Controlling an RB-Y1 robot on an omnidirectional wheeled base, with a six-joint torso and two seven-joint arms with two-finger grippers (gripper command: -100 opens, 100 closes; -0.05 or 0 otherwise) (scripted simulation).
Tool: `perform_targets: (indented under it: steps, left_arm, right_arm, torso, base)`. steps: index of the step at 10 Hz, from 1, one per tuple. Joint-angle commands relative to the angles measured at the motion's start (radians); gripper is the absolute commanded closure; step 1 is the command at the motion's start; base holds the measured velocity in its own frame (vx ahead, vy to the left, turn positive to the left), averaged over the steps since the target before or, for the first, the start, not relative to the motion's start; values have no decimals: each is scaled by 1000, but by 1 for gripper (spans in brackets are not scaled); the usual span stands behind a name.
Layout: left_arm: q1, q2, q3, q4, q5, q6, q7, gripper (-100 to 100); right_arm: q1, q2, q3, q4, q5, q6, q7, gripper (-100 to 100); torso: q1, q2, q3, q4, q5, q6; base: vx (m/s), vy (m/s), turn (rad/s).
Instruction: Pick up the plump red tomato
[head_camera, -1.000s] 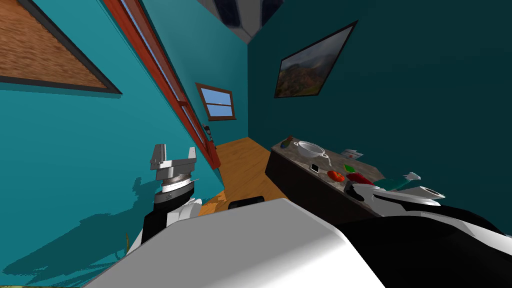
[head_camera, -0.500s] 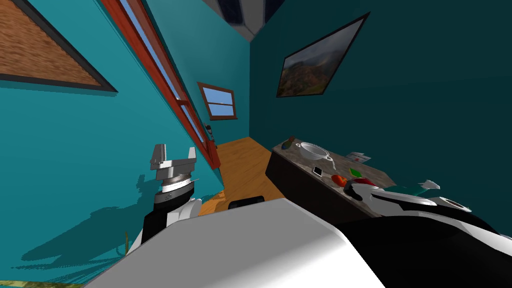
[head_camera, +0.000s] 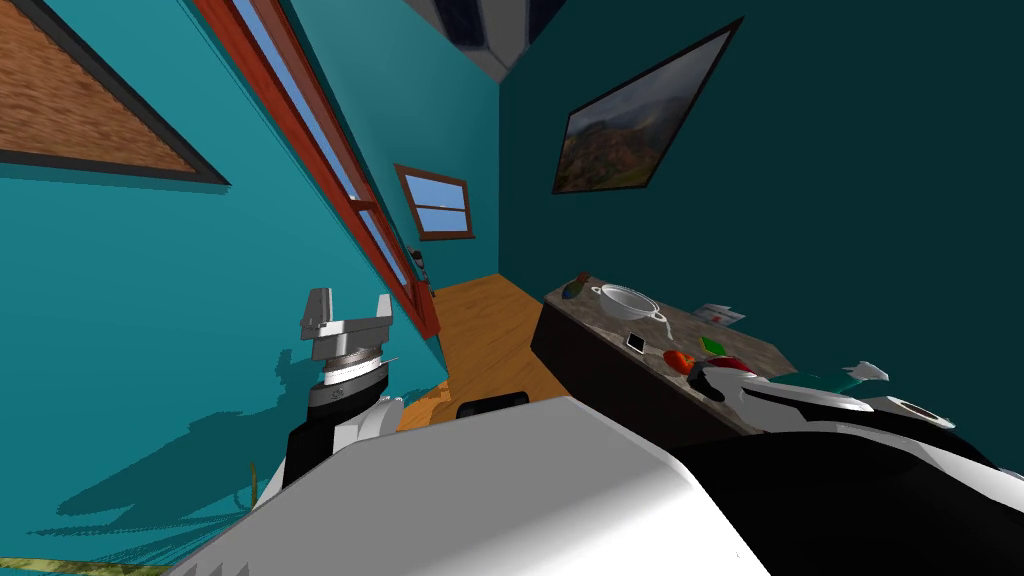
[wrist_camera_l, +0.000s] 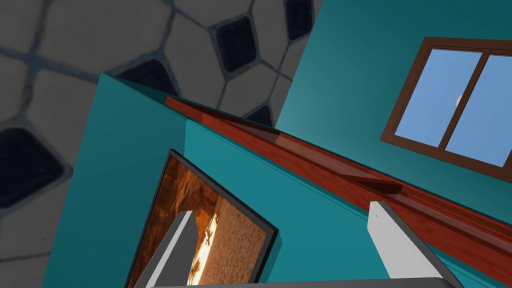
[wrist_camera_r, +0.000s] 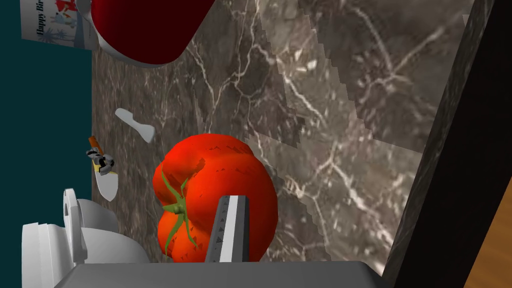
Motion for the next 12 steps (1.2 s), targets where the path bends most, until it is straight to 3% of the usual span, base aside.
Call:
perform_targets:
  steps: [1, 2, 3, 4, 7, 10, 11, 12]
  left_arm:
    - [0, 0, 0, 0, 0, 0, 0, 0]
    - [0, 0, 0, 0, 0, 0, 0, 0]
    - [0, 0, 0, 0, 0, 0, 0, 0]
    - [0, 0, 0, 0, 0, 0, 0, 0]
    - [0, 0, 0, 0, 0, 0, 0, 0]
    - [0, 0, 0, 0, 0, 0, 0, 0]
    - [0, 0, 0, 0, 0, 0, 0, 0]
    - [0, 0, 0, 0, 0, 0, 0, 0]
  right_arm:
    - [0, 0, 0, 0, 0, 0, 0, 100]
    - [0, 0, 0, 0, 0, 0, 0, 0]
    - [2, -26, -17, -10, -46, 35, -24, -100]
    - [2, -26, -17, -10, -46, 35, -24, -100]
    - [17, -57, -55, -45, -145, 111, -84, -100]
    - [24, -67, -73, -62, -206, 143, -112, -100]
    - [33, -77, -93, -80, -240, 179, -142, -100]
    - [33, -77, -93, -80, -262, 179, -142, -100]
  torso:
    - [0, 0, 0, 0, 0, 0]
    - [0, 0, 0, 0, 0, 0]
    - [0, 0, 0, 0, 0, 0]
    - [1, 3, 1, 1, 1, 0]
    - [2, 7, 4, 1, 1, 0]
    - [1, 6, 4, 1, 0, 0]
    - [1, 5, 3, 1, 0, 0]
    - [1, 5, 3, 1, 0, 0]
  base:
    - [0, 0, 0]
    - [0, 0, 0]
    - [-55, 21, 20]
    - [-64, 18, 12]
    - [-102, 26, 19]
    - [-76, 16, 12]
    - [-76, 16, 24]
    - [-65, 10, 9]
